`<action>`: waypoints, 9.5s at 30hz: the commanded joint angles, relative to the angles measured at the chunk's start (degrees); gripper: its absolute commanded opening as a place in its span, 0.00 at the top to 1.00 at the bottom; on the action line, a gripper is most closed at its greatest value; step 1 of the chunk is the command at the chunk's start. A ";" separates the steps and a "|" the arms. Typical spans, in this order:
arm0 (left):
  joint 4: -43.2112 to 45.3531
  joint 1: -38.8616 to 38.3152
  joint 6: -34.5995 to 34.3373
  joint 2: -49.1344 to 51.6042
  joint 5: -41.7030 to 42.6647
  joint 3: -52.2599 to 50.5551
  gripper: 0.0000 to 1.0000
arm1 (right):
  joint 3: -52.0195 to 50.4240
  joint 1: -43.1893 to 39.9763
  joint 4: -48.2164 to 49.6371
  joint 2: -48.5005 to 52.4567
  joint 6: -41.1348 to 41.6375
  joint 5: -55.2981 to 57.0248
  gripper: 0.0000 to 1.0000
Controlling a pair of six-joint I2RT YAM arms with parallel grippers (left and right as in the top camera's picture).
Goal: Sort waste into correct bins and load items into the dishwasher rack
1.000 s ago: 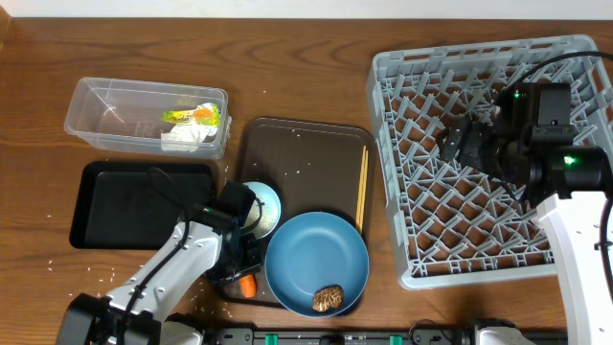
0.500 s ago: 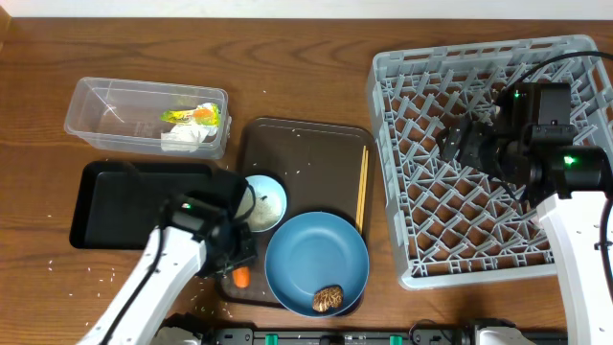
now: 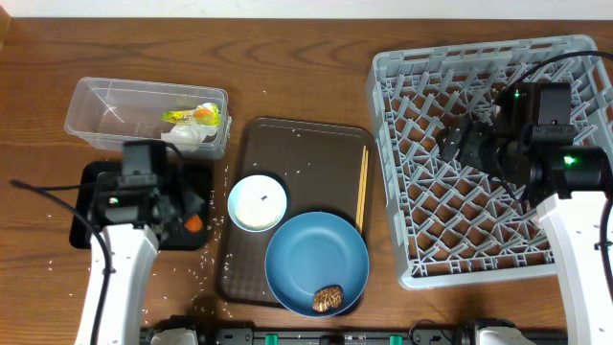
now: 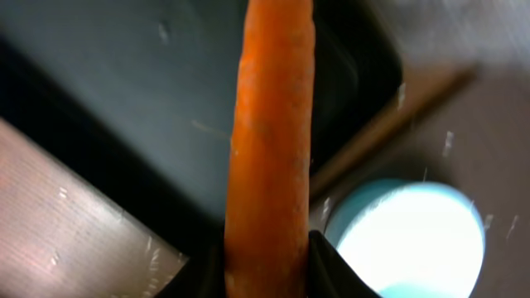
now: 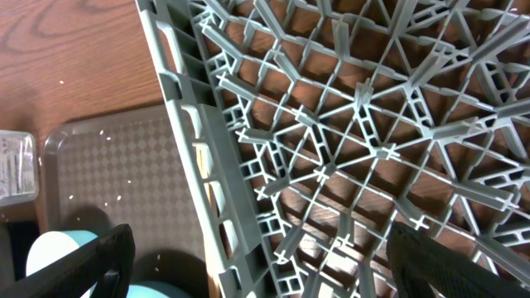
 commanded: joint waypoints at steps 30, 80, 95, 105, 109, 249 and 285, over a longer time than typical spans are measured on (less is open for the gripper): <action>-3.50 -9.73 23.26 -0.31 12.26 7.98 0.26 | 0.00 0.57 0.79 0.17 0.55 0.35 0.09; -17.77 -33.16 17.44 2.23 8.59 5.16 0.32 | -0.07 0.57 2.47 0.24 0.52 0.37 0.06; 0.22 -42.14 10.40 3.21 12.22 -14.47 0.33 | -0.07 0.57 2.10 1.18 0.52 0.35 0.06; 5.33 -42.10 11.26 3.63 12.96 -15.67 0.85 | -0.07 0.57 2.01 1.20 0.55 0.33 0.06; 6.01 -42.10 11.45 3.78 9.99 -15.67 0.83 | -0.07 0.57 2.01 1.20 0.55 0.33 0.07; -11.54 -31.36 22.64 -2.71 -1.16 30.29 0.94 | -0.07 12.61 16.44 1.18 -7.89 -35.06 0.12; -4.26 -35.67 22.40 -4.87 -4.92 30.29 0.02 | -0.04 19.41 11.50 -4.98 -5.27 33.88 0.99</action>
